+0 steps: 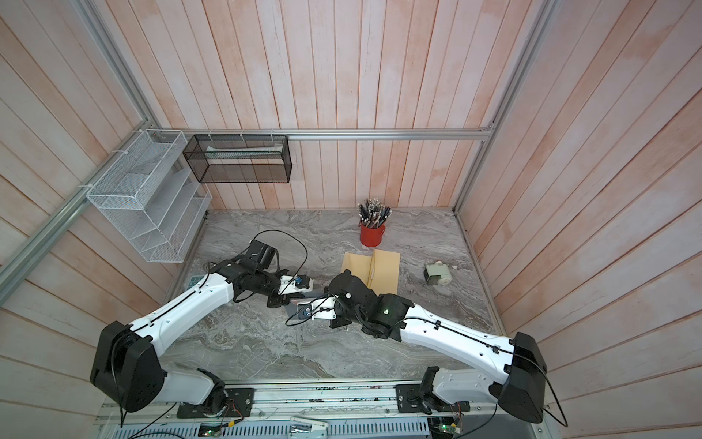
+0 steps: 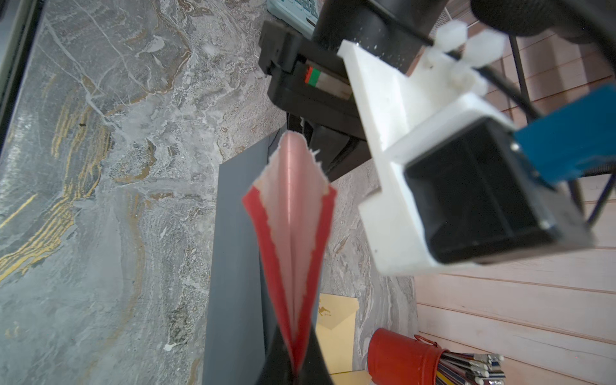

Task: Fold the letter paper in half and place it into the envelope
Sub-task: Place the letter paper in the envelope.

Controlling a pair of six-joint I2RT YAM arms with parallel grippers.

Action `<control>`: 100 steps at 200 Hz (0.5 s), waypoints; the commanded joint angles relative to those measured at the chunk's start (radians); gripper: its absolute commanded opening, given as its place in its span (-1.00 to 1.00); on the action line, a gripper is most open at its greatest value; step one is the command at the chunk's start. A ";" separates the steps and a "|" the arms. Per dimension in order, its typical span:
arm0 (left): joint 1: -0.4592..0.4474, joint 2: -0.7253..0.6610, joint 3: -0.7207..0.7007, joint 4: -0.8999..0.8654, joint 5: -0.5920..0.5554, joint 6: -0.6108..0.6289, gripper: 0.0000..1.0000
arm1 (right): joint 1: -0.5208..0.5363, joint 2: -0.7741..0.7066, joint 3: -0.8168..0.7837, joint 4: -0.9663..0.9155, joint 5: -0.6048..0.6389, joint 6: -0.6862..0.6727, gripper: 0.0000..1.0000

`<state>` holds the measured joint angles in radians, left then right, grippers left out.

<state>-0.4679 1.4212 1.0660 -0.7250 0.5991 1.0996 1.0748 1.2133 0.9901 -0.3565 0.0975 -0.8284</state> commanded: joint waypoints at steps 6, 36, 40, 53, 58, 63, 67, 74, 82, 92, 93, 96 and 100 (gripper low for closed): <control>-0.003 -0.017 0.011 -0.026 0.042 0.026 -1.00 | 0.008 0.018 -0.022 0.004 0.042 -0.039 -1.00; -0.003 -0.022 0.009 -0.025 0.051 0.031 -1.00 | 0.008 0.037 -0.028 -0.012 0.049 -0.026 -1.00; -0.003 -0.023 0.009 -0.026 0.054 0.031 -1.00 | 0.007 0.037 -0.033 -0.009 0.047 -0.027 -1.00; -0.002 -0.026 0.008 -0.028 0.060 0.035 -1.00 | 0.007 0.041 -0.046 -0.002 0.054 -0.026 -1.00; -0.002 -0.027 0.007 -0.028 0.063 0.036 -1.00 | 0.008 0.044 -0.049 -0.001 0.059 -0.026 -1.00; -0.002 -0.028 0.008 -0.029 0.064 0.037 -1.00 | 0.008 0.047 -0.051 -0.001 0.067 -0.026 -1.00; -0.002 -0.027 0.008 -0.030 0.065 0.039 -1.00 | 0.007 0.050 -0.052 -0.001 0.075 -0.026 -1.00; -0.003 -0.026 0.008 -0.031 0.065 0.039 -1.00 | 0.007 0.054 -0.054 -0.002 0.086 -0.025 -1.00; -0.004 -0.027 0.011 -0.031 0.066 0.038 -1.00 | 0.008 0.059 -0.058 0.002 0.097 -0.027 -1.00; -0.005 -0.025 0.013 -0.036 0.067 0.041 -1.00 | 0.008 0.067 -0.063 0.000 0.112 -0.031 -1.00; -0.005 -0.026 0.014 -0.037 0.067 0.041 -1.00 | 0.008 0.067 -0.064 0.000 0.112 -0.031 -1.00; -0.006 -0.027 0.014 -0.038 0.069 0.043 -1.00 | 0.007 0.070 -0.065 0.001 0.117 -0.031 -1.00; -0.006 -0.029 0.014 -0.038 0.071 0.045 -1.00 | 0.008 0.072 -0.065 0.001 0.122 -0.030 -1.00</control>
<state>-0.4679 1.4132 1.0660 -0.7403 0.6327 1.1233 1.0779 1.2652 0.9409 -0.3553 0.1677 -0.8505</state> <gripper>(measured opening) 0.049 0.045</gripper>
